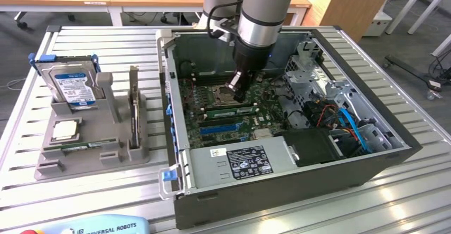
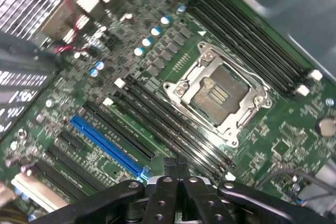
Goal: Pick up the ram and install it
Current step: 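Press down the ram until it locks into place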
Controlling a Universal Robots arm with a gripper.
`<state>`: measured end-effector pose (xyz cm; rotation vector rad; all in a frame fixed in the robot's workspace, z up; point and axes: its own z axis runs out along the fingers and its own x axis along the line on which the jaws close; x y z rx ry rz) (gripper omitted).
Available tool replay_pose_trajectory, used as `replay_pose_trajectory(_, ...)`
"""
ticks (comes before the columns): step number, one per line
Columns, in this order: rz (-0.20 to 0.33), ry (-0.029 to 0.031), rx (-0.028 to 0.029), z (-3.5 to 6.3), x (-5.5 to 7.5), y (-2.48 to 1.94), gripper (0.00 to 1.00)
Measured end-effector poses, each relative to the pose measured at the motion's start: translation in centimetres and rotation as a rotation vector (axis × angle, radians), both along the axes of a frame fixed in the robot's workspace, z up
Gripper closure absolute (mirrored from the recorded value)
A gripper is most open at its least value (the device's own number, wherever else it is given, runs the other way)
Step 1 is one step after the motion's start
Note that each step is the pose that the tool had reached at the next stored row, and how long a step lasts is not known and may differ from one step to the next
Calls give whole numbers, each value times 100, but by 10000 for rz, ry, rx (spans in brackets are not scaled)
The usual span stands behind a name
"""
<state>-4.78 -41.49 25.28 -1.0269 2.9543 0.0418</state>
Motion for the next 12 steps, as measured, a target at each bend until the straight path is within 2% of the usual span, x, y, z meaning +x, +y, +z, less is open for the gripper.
replay_pose_trajectory(12,-2157,0,0,-12,0,0,90)
